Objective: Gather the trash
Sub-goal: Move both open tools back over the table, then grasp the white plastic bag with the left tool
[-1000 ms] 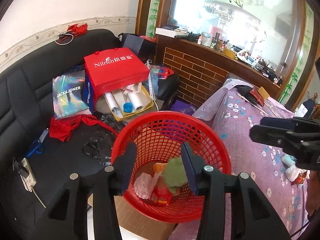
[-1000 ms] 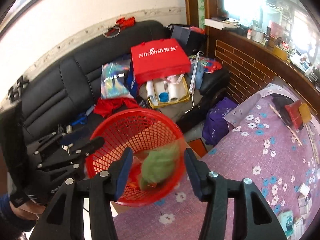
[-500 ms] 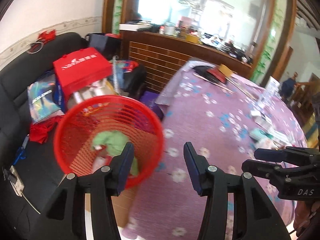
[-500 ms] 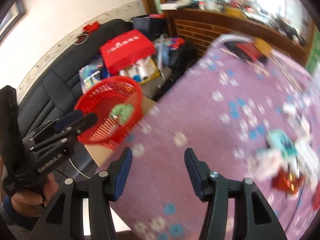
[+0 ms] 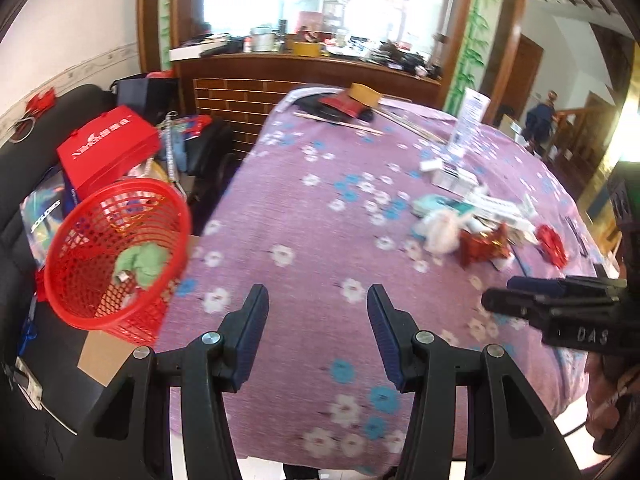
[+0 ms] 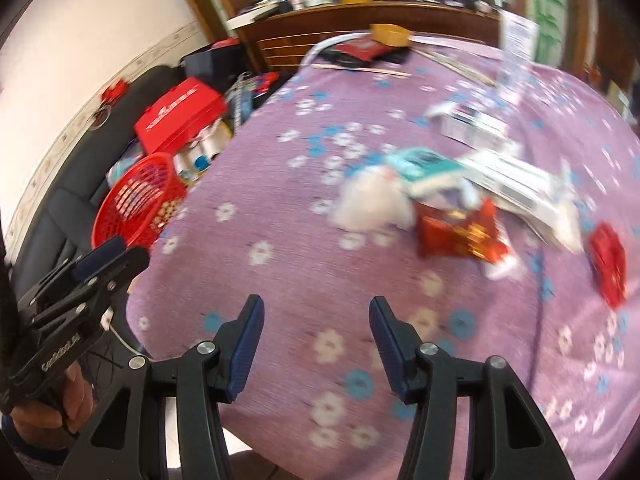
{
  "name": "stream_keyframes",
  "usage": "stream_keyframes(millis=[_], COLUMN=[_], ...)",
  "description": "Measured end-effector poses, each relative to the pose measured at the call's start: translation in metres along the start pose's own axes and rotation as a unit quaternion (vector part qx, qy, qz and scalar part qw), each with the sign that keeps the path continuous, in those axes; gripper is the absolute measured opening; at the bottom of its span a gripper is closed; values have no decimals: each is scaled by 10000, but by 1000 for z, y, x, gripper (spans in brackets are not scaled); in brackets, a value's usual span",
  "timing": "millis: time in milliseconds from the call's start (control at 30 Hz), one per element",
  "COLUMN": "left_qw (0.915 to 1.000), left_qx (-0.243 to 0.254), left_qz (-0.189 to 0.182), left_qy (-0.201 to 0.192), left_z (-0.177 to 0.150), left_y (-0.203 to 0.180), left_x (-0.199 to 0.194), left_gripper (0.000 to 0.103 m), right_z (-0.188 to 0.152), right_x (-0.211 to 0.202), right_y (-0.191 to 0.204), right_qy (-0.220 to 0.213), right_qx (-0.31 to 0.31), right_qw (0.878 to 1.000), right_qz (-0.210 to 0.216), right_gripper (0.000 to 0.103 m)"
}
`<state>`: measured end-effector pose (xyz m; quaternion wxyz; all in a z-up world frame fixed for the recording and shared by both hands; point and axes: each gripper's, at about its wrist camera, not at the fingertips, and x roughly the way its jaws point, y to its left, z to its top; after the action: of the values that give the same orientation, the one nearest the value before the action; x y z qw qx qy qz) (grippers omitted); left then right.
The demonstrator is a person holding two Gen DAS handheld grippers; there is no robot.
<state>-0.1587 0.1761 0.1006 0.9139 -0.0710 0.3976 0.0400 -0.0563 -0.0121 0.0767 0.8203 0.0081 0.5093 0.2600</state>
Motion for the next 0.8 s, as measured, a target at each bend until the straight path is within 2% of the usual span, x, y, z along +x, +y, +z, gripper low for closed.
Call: stream_keyframes(millis=[167, 400, 433, 533, 567, 800], left_qw=[9997, 9969, 9958, 9931, 9917, 9885], left_qx=[189, 554, 655, 893, 976, 1106], left_qz=[-106, -473, -545, -643, -696, -787], left_qy=[117, 283, 344, 406, 467, 671], left_z=[0, 14, 17, 26, 30, 58], left_y=[-26, -71, -78, -96, -103, -124], left_x=[6, 28, 35, 54, 63, 122], left_gripper=[51, 55, 59, 61, 66, 67], right_z=[-8, -22, -24, -30, -33, -41], right_x=[-16, -40, -44, -57, -60, -82], right_y=[-33, -80, -85, -101, -106, -123], right_qy=[-191, -350, -381, -471, -497, -679], right_qx=[338, 854, 890, 1033, 1086, 1219], right_qw=[9992, 9954, 9949, 9928, 9920, 9883], right_qz=[-110, -254, -281, -389, -411, -620], right_gripper=[59, 59, 59, 59, 59, 59])
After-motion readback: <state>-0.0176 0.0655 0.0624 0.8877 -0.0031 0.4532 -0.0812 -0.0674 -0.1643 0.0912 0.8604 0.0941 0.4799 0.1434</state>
